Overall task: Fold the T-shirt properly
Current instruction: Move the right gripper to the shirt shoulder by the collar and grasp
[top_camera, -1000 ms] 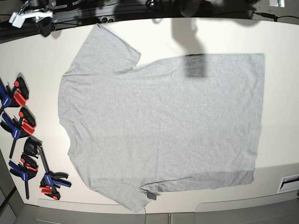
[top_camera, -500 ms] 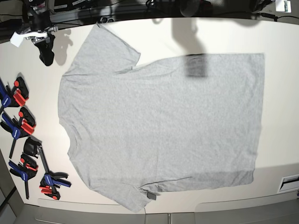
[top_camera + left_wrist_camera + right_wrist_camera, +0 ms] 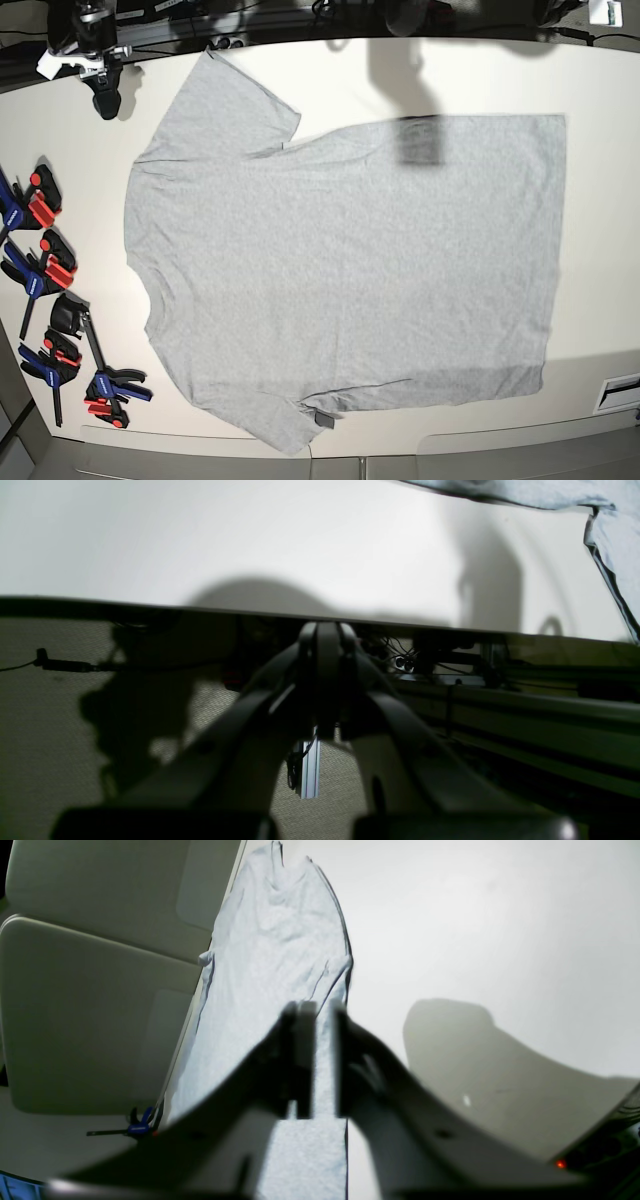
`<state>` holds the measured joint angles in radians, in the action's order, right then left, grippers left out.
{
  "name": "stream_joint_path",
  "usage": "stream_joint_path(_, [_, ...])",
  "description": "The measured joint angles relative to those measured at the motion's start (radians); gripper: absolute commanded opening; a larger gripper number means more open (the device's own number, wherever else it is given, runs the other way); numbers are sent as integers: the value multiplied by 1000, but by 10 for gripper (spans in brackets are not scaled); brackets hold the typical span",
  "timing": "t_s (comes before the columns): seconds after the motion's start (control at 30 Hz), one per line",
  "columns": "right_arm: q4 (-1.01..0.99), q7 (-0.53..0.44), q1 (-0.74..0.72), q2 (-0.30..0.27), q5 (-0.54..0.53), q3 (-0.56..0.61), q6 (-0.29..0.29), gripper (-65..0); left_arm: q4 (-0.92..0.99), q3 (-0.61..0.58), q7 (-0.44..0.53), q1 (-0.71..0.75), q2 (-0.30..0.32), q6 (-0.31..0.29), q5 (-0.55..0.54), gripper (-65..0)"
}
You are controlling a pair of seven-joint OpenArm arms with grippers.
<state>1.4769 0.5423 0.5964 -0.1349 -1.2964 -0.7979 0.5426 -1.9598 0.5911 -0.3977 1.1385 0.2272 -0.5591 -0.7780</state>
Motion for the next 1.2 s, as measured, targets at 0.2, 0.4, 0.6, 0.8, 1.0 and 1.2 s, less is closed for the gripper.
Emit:
stream_joint_path(0.2, [5,0,2,5,10,0,-2,-410,0,0,0,0,0,0,0,-650])
stream_joint_path(0.4, [5,32,-15,5,48,0,-135,-364,0,0,0,0,0,0,0,-600])
stream_joint_path(0.6, [5,35,-40,4,65,11,-164,-349,0,0,0,0,0,0,0,-550])
stream_joint_path(0.8, [5,39,-43,5,92,98,-223,-349,0,0,0,0,0,0,0,-550])
stream_joint_path(1.0, [8,29,-115,3,184,171,-269,-349,0,0,-22,0,-2,0,0,-550])
stream_joint_path(1.2, [11,25,-154,2,224,169,-286,-350,0,0,-25,0,0,0,1,-550])
